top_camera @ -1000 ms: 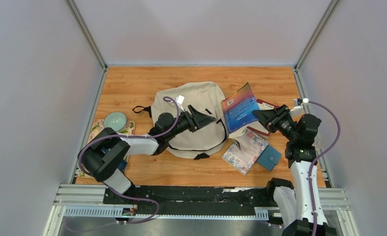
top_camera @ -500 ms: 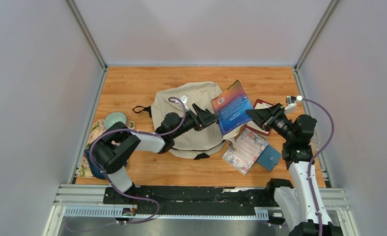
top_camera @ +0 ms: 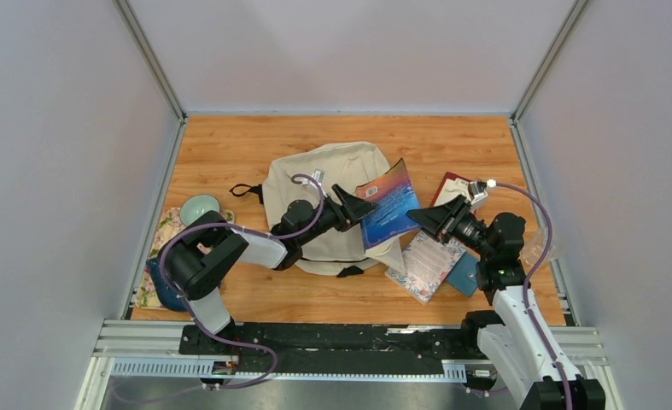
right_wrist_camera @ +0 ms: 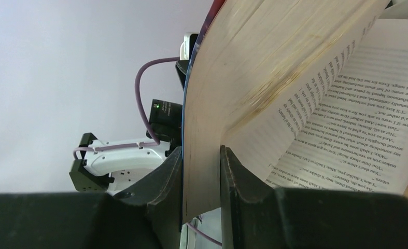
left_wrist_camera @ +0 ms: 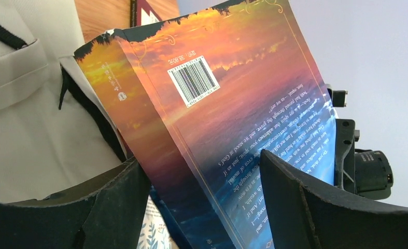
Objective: Pack the student bag
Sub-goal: Pick up the book from the center of the board.
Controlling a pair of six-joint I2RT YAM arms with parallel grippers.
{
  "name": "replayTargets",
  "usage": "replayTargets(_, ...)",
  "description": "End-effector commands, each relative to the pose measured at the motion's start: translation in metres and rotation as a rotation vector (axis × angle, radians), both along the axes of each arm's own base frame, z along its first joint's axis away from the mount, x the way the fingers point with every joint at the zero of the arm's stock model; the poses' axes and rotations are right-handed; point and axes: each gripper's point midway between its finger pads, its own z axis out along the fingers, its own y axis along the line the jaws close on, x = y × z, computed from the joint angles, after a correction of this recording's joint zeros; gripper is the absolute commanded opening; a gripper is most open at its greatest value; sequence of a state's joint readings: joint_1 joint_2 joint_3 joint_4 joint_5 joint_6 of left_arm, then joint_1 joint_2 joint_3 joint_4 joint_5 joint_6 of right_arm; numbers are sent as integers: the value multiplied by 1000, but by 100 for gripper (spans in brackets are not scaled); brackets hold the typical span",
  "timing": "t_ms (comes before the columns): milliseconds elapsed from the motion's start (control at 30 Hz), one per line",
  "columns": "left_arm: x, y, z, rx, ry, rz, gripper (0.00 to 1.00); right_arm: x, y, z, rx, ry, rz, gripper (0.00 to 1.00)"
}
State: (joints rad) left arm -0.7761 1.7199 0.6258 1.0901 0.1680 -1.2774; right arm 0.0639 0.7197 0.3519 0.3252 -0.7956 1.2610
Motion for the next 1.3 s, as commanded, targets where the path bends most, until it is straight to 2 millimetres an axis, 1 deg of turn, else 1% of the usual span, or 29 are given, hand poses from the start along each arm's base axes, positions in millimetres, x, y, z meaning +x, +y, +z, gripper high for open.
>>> replayTargets(0,-6,2,43,-99,-129,-2,81,-30,16,18,2,-101,165,0)
replayTargets(33,-7,4,42,-96,-130,4,71,-32,17,15,-7,-98,169,0)
replayTargets(100,-9,7,42,-92,-140,8,61,-32,15,1,-32,-46,156,0)
replayTargets(133,-11,11,43,-94,-143,14,50,-31,14,-3,-61,-64,146,0)
replayTargets(200,-13,15,43,-91,-152,19,39,-31,13,-16,-86,-18,135,0)
replayTargets(233,-15,17,42,-87,-154,20,28,-31,12,-21,-101,-19,134,0)
replayTargets(300,-18,19,42,-81,-163,15,18,-31,11,-27,-109,-6,126,0)
replayTargets(333,-21,20,42,-77,-167,6,4,-29,10,-32,-115,8,112,2)
replayTargets(367,-21,22,42,-73,-171,7,0,-27,9,-37,-135,5,99,8)
replayTargets(400,-22,24,40,-68,-173,8,0,-27,7,-49,-160,55,87,16)
replayTargets(433,-25,28,40,-66,-174,11,0,-21,0,-58,-203,81,28,36)
replayTargets(467,-26,32,39,-59,-180,18,0,-25,-8,-77,-298,127,11,47)
replayTargets(533,-30,42,39,-52,-191,40,0,-20,-27,-93,-419,158,-96,69)
replayTargets(567,-29,48,39,-37,-211,59,0,-26,-32,-102,-458,189,-106,76)
replayTargets(600,-28,52,40,-28,-221,72,0,-28,-33,-98,-454,160,-121,87)
replayTargets(667,-29,63,41,9,-249,111,0,-32,-26,-90,-395,107,-98,87)
replayTargets(700,-28,67,42,20,-258,128,0,-37,-20,-98,-327,151,-86,87)
replayTargets(767,-28,74,49,32,-281,161,0,-41,-12,-84,-242,85,-72,88)
replayTargets(800,-29,77,57,18,-294,171,0,-49,-5,-90,-203,107,-55,88)
replayTargets(900,-29,85,61,3,-295,206,0,-57,8,-86,-148,85,-34,88)
replayTargets(933,-32,87,65,-12,-305,207,0,-57,11,-92,-120,116,-45,88)
replayTargets(967,-29,90,68,-20,-304,231,0,-57,15,-86,-101,93,-39,88)
replayTargets(1000,-30,91,71,-29,-310,235,0,-66,26,-88,-97,101,9,88)
replayTargets(1067,-30,96,73,-49,-315,266,0,-63,34,-82,-83,82,-5,89)
replayTargets(1100,-30,97,73,-55,-312,274,0,-71,46,-87,-99,99,41,89)
replayTargets(1133,-30,100,73,-64,-310,290,0,-68,48,-87,-101,101,18,89)
replayTargets(1167,-30,100,72,-67,-306,296,0,-68,55,-79,-74,82,25,89)
replayTargets(1200,-31,102,72,-74,-309,302,0,-74,66,-89,-97,116,64,89)
replayTargets(1267,-30,106,71,-79,-306,325,0,-72,77,-85,-73,124,63,91)
